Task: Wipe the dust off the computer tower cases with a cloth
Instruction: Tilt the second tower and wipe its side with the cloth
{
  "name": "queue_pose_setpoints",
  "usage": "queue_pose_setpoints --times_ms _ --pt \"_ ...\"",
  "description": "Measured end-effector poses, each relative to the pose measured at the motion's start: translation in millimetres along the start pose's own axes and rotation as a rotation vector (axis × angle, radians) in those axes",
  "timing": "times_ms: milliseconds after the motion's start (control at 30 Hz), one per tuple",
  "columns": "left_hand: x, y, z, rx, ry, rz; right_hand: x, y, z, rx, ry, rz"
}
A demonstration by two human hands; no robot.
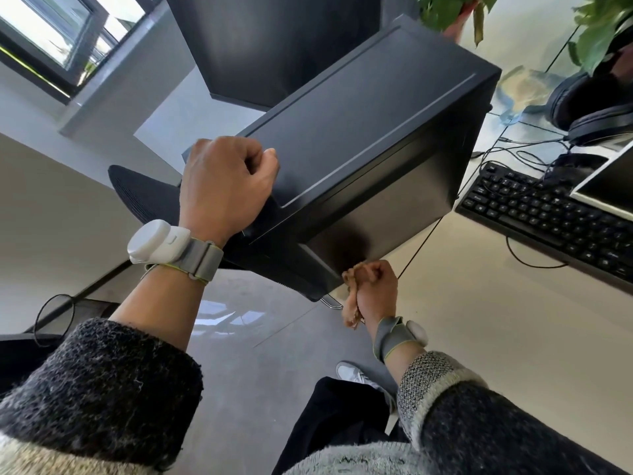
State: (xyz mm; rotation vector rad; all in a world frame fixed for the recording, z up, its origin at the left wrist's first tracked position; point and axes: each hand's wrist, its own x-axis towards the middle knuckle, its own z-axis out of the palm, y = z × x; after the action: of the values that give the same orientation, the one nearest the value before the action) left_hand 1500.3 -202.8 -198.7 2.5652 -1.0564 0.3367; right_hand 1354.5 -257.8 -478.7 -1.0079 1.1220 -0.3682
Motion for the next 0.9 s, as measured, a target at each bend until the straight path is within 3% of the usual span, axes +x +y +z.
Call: queue_pose_setpoints --times_ms 67,133,233,367,467,567,767,900 --pt "0 0 0 0.005 0.0 0.003 10 6 -3 -0.036 0.033 0.082" --pt "0 -1 1 0.01 0.002 0.005 13 2 -2 0.077 0.056 0.131" --pt "2 -2 1 0.008 -0.001 -0.007 6 -15 2 0.177 0.085 0.026" --pt "1 0 -2 0.022 -0.005 -0.011 1 -14 -2 0.079 0.04 -0.128" --pt "0 0 0 0.025 -0.012 -0.014 18 0 -5 -0.026 0.066 -0.019" --pt "0 0 0 0.019 -0.018 0.003 23 -3 -6 0.029 0.084 0.065" --pt "0 4 -2 0.043 -0.034 -0.009 3 -23 -6 0.086 0.034 -0.175" --pt "-2 5 -2 0.042 -0.037 -0.003 22 -12 -15 -0.02 0.083 -0.045"
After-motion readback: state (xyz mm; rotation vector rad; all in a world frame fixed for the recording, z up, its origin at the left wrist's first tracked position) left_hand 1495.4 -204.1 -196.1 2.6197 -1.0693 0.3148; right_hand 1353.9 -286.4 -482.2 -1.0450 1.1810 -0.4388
